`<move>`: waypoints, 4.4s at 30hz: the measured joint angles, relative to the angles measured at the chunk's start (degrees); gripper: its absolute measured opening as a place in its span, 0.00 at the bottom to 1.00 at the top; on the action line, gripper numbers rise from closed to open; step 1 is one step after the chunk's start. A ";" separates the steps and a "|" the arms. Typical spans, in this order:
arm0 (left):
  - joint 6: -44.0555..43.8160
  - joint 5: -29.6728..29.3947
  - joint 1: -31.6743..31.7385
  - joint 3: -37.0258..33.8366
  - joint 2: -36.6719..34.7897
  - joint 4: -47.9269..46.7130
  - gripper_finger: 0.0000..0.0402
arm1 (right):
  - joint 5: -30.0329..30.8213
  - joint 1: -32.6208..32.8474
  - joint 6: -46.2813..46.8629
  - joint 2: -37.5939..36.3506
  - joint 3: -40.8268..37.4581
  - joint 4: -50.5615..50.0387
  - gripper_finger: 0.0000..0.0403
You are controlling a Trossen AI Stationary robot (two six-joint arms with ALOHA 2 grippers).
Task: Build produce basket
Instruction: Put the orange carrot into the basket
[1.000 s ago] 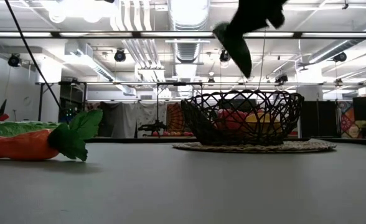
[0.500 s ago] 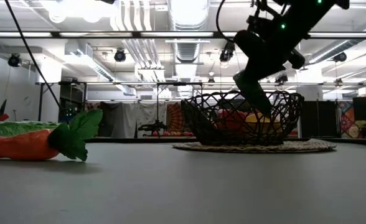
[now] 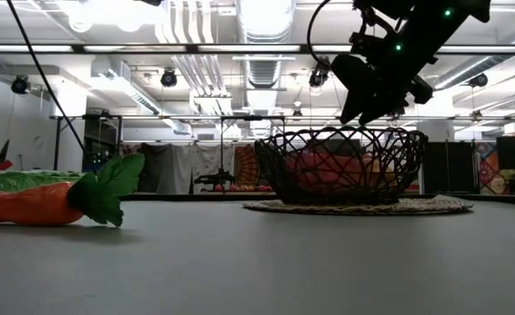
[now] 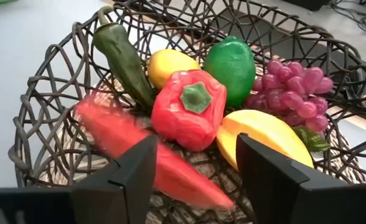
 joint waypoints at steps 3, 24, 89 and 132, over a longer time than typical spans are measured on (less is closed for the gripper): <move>-0.50 0.00 0.00 0.00 0.01 0.00 0.45 | -0.10 0.00 -1.28 -0.02 0.27 -0.63 0.53; -32.88 2.10 -2.19 -6.21 2.48 -0.46 0.45 | -0.06 11.63 -24.49 -1.91 6.75 1.99 0.53; -36.89 -9.58 -9.21 12.05 12.92 -40.58 0.05 | -3.26 18.33 -38.07 -2.69 -5.34 28.06 0.53; -14.56 28.41 10.81 11.27 48.13 14.35 0.55 | -22.64 18.95 -45.08 -0.87 -17.53 63.38 0.70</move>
